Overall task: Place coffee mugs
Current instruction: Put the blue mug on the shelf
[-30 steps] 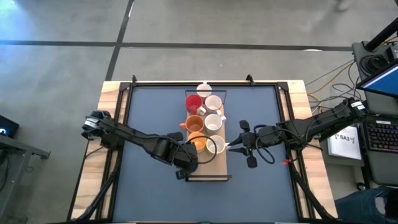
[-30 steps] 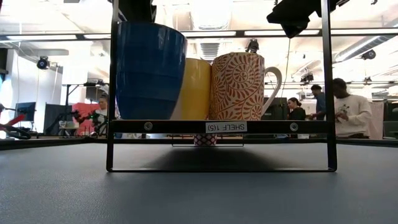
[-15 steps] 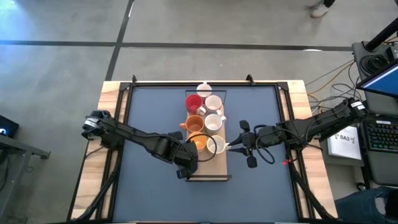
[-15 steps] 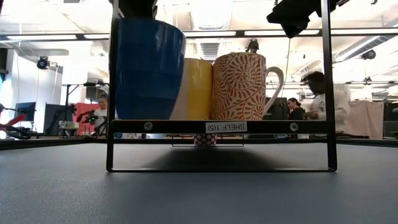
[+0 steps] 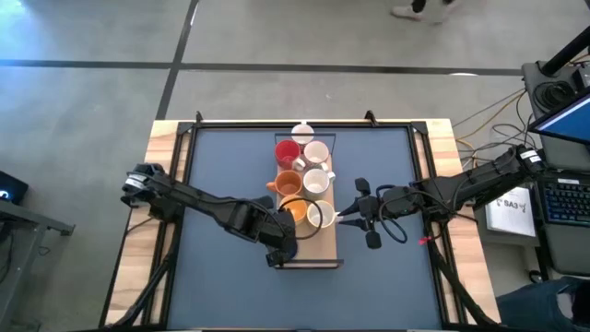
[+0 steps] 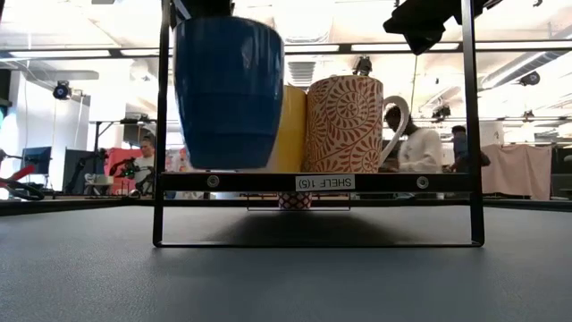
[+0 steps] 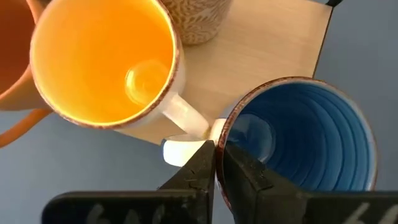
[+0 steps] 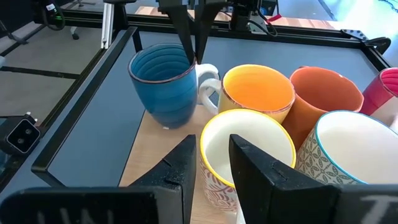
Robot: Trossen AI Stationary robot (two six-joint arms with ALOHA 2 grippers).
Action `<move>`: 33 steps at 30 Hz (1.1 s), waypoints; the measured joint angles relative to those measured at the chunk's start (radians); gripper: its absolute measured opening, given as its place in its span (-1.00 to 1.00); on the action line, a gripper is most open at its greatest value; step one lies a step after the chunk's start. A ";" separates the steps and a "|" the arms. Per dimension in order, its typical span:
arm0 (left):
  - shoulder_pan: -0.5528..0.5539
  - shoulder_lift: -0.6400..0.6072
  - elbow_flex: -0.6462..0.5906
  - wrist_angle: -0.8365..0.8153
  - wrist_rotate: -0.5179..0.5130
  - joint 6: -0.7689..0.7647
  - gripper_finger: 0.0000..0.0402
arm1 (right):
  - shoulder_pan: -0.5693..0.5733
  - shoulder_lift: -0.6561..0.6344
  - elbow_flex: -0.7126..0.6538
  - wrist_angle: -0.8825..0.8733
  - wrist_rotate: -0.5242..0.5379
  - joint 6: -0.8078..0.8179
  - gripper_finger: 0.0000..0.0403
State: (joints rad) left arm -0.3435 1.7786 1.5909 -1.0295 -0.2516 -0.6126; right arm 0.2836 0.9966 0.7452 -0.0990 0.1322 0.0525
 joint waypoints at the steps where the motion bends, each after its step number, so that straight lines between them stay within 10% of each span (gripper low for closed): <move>1: 0.000 0.000 0.000 -0.002 0.001 0.001 -0.92 | 0.000 0.000 0.000 0.000 0.000 0.000 -0.57; 19: 0.000 -0.035 -0.001 -0.019 -0.035 0.156 -0.39 | 0.000 0.000 0.000 0.000 0.000 0.007 -0.57; 33: -0.151 -0.251 -0.168 -0.115 -0.149 0.261 -0.78 | 0.000 0.000 0.000 0.004 0.000 0.007 -0.57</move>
State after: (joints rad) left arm -0.4944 1.5272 1.4232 -1.1448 -0.4007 -0.3518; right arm 0.2836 0.9966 0.7448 -0.0948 0.1326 0.0593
